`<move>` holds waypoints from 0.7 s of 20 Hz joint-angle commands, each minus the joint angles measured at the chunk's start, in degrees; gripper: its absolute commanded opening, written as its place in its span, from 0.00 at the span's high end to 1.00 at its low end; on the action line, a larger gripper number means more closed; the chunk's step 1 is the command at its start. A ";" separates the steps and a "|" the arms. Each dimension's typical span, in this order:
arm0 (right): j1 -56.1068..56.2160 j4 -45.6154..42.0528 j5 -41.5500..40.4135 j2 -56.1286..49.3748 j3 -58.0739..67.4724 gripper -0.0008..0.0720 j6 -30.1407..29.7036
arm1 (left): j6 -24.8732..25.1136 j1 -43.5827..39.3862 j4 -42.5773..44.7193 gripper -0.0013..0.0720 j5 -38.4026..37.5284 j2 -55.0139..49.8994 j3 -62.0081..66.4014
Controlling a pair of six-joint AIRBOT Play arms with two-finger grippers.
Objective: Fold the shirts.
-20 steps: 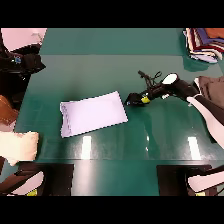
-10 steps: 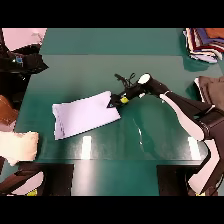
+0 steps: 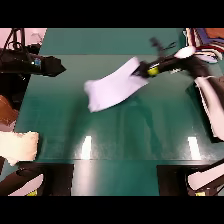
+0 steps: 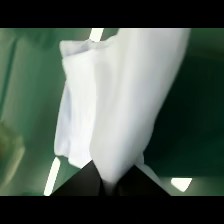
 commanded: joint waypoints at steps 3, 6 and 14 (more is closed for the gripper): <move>-23.50 -8.24 -3.28 8.59 0.33 0.96 2.40 | -1.22 -4.74 -0.55 0.95 2.27 -0.02 0.00; -33.75 -7.82 -5.33 8.94 0.33 0.96 2.40 | -1.36 -7.02 -0.59 0.95 3.06 -0.02 0.00; -43.30 -7.69 -10.27 11.98 0.37 0.96 2.29 | -1.57 -8.87 -0.94 0.95 4.44 -0.13 0.00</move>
